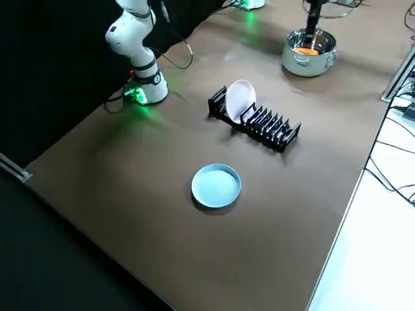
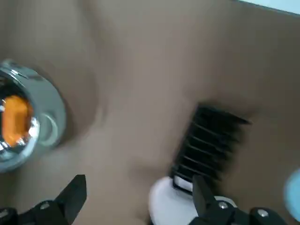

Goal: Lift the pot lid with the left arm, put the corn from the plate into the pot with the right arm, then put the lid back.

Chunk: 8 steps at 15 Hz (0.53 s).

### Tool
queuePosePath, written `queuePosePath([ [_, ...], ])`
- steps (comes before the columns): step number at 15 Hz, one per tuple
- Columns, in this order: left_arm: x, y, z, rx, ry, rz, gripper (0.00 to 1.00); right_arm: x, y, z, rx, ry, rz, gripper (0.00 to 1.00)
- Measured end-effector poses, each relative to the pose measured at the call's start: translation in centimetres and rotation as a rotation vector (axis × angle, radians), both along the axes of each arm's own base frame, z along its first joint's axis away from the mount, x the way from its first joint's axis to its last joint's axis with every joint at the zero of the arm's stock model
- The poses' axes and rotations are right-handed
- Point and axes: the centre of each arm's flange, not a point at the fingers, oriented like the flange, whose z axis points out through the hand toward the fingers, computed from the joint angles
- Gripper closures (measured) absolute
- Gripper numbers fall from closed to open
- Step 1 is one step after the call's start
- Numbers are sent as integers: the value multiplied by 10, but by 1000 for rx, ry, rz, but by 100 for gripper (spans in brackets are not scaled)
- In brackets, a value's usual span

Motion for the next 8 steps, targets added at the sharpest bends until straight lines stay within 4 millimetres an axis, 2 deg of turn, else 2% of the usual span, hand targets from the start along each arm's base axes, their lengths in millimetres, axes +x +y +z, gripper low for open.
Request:
queuePosePath([
  [2,-4,-37,-20,-13,-18,9,49,-1,-67,21,7,19,-18,0],
  [4,-8,-63,-40,-29,-30,13,49,-5,-121,38,12,18,-70,0],
  [6,-11,-79,-56,-23,-47,16,49,-12,-157,50,34,16,-110,0],
  [8,-12,-91,-67,-27,-75,43,49,-20,-167,53,38,19,-120,0],
])
